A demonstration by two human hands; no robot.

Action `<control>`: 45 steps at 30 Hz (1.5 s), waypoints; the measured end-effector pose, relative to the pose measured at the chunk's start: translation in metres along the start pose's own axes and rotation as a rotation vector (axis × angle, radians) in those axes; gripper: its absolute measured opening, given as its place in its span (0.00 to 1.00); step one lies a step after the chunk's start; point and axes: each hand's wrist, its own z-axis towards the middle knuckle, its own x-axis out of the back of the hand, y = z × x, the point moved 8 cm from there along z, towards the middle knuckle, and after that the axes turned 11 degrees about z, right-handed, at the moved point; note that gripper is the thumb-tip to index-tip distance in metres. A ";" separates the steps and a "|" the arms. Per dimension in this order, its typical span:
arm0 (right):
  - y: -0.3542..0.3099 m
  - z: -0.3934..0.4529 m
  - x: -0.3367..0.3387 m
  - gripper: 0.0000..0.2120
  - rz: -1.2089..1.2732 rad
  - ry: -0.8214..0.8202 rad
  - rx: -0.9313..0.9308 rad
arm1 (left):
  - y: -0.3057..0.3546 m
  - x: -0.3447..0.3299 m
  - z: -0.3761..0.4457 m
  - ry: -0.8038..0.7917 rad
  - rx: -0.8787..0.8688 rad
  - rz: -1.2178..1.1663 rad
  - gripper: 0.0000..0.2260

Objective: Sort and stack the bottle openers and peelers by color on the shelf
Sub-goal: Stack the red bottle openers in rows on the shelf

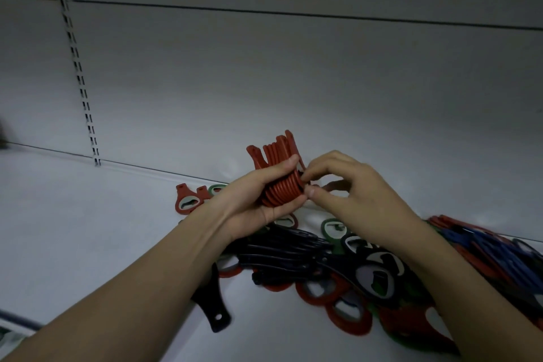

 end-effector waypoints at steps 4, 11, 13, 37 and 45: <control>0.013 -0.002 0.029 0.09 0.268 0.289 -0.146 | 0.010 -0.004 -0.002 -0.004 -0.104 0.155 0.16; 0.014 -0.002 0.006 0.35 0.394 0.136 -0.217 | 0.003 -0.016 -0.006 0.010 -0.157 0.740 0.13; 0.012 -0.002 0.006 0.29 0.393 0.162 -0.186 | 0.003 -0.020 -0.008 0.019 -0.167 0.807 0.12; -0.041 -0.014 -0.031 0.21 0.930 0.061 -0.193 | 0.031 -0.025 -0.117 0.176 -0.126 0.906 0.12; -0.063 0.030 -0.149 0.14 0.721 -0.120 -0.471 | 0.094 0.139 -0.179 0.595 -0.030 0.999 0.16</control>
